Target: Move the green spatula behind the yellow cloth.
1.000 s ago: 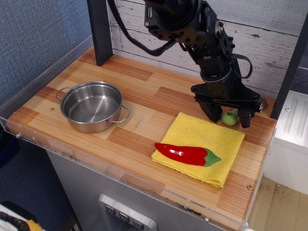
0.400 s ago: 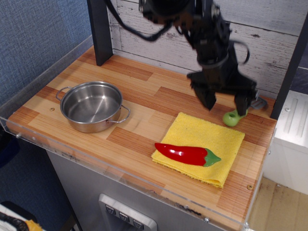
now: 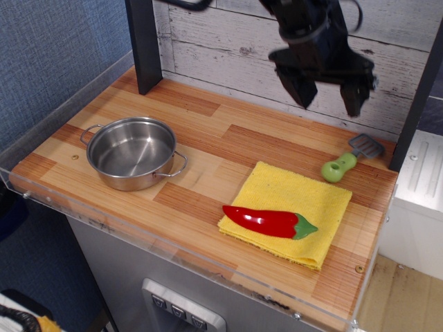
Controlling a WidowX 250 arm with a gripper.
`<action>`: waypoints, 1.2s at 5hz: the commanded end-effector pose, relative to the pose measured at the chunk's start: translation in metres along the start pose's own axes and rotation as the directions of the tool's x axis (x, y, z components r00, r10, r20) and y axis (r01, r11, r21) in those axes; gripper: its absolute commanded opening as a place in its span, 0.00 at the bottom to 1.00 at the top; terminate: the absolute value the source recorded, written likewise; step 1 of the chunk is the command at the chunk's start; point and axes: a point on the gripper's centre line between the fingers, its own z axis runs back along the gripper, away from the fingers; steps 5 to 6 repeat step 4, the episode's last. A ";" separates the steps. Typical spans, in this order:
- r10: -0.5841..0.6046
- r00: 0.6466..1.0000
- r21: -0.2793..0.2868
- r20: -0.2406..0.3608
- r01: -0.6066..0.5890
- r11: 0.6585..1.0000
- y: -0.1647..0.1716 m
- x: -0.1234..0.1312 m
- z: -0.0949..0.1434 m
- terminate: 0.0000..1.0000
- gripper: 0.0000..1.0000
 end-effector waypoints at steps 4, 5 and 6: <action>-0.057 0.993 0.048 0.103 0.052 0.997 0.016 0.004 0.055 1.00 1.00; -0.057 0.993 0.048 0.103 0.052 0.997 0.016 0.004 0.055 1.00 1.00; -0.057 0.993 0.048 0.103 0.052 0.997 0.016 0.004 0.055 1.00 1.00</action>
